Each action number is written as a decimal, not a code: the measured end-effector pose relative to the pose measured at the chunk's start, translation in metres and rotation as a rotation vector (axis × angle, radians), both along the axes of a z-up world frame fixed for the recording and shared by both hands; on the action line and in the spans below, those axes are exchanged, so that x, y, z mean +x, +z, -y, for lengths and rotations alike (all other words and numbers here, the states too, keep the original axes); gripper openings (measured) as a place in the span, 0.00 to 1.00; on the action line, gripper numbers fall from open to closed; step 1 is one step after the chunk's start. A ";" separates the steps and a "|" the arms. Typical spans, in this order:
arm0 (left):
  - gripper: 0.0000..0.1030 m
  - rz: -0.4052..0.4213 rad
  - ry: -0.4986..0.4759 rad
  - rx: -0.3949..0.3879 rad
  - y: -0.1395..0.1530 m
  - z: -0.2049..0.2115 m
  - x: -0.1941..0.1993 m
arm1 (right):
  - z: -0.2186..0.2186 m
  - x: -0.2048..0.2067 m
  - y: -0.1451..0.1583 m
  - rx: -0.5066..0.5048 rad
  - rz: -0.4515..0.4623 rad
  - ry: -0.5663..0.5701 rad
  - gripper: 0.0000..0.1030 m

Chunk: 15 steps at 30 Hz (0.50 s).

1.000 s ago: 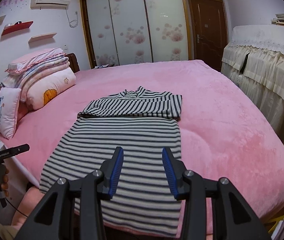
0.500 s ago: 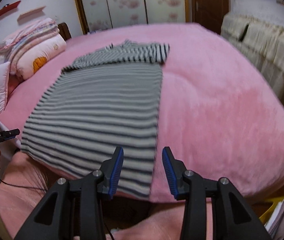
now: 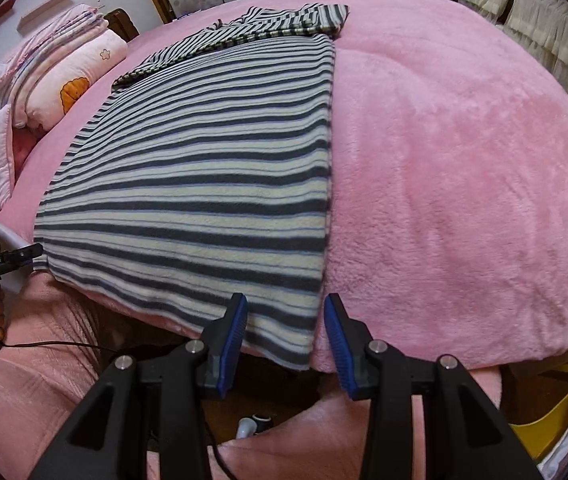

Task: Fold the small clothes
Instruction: 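Move both tools to the shirt hem and close on it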

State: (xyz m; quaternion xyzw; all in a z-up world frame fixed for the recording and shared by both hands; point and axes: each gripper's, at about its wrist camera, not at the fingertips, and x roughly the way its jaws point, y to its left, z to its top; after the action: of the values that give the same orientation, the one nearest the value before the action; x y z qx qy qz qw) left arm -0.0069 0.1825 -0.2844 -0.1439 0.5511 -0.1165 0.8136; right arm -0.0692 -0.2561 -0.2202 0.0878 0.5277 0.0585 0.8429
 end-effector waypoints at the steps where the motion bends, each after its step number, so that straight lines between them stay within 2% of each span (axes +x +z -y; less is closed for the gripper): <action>1: 0.70 0.000 0.000 -0.006 0.000 -0.002 0.000 | -0.002 0.000 -0.001 0.005 -0.004 0.005 0.36; 5: 0.66 -0.007 -0.008 -0.031 -0.002 -0.004 0.001 | -0.004 0.002 -0.003 0.019 -0.014 0.009 0.36; 8: 0.60 -0.014 -0.015 -0.032 -0.003 -0.004 0.001 | 0.001 0.004 -0.007 0.049 -0.030 0.000 0.27; 9: 0.55 -0.018 -0.019 -0.029 -0.002 -0.003 0.002 | 0.002 0.005 -0.009 0.061 -0.038 -0.002 0.21; 11: 0.46 -0.025 -0.032 -0.029 -0.001 0.000 0.000 | 0.002 0.007 -0.010 0.068 -0.043 -0.002 0.19; 12: 0.29 -0.036 -0.046 -0.042 -0.002 0.003 0.001 | 0.001 0.007 -0.010 0.068 -0.044 0.002 0.16; 13: 0.18 -0.057 -0.059 -0.051 -0.004 0.006 0.003 | 0.000 0.008 -0.010 0.066 -0.043 0.010 0.13; 15: 0.14 -0.069 -0.072 -0.049 -0.005 0.013 0.003 | -0.003 0.008 -0.009 0.057 -0.042 0.021 0.11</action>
State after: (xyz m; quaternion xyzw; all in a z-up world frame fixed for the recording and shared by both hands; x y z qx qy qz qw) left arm -0.0042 0.1693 -0.2898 -0.1480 0.5805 -0.1543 0.7857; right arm -0.0614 -0.2531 -0.2294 0.1077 0.5442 0.0807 0.8281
